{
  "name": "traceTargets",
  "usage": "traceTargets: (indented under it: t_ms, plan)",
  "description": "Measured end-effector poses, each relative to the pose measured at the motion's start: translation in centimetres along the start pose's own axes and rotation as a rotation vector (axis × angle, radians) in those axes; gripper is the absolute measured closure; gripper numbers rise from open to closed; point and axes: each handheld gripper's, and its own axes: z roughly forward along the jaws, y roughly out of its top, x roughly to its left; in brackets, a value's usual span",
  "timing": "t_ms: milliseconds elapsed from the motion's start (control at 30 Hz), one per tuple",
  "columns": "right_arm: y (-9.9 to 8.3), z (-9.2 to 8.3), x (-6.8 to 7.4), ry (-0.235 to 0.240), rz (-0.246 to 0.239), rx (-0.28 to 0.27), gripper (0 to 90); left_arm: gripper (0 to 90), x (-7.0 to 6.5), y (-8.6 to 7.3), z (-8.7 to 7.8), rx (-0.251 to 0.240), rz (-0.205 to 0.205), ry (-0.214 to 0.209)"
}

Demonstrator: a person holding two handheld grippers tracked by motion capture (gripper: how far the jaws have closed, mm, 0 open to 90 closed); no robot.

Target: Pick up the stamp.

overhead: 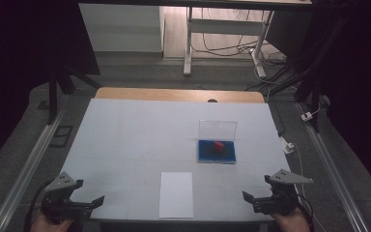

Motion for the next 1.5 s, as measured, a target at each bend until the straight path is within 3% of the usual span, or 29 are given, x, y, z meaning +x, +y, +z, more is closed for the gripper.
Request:
traceTargets:
  t_ms: [200,467,633,967,1300,1500]
  plan:
    - [0.0,-0.1,0.2,0.003,-0.006,-0.003,0.0,2.8,0.0,0.1,0.2,0.02,-0.001,0.001]
    - [0.0,0.0,0.1,0.013,0.01,-0.005,0.0,2.6,0.2,0.1,0.1,0.008,-0.014,-0.012]
    - [0.1,0.1,0.0,0.033,0.03,-0.004,0.0,2.6,0.0,0.1,0.2,0.015,0.004,-0.01]
    - [0.2,0.1,0.3,0.011,0.006,-0.011,0.0,2.6,-0.2,0.2,0.4,0.033,0.014,-0.004]
    - [0.9,0.2,0.9,0.052,-0.022,-0.046,0.0,2.6,0.0,0.1,0.4,0.032,0.009,-0.01]
    - [1.1,0.5,0.7,0.049,-0.04,-0.032,0.0,2.6,0.0,0.1,0.4,0.029,0.007,-0.015]
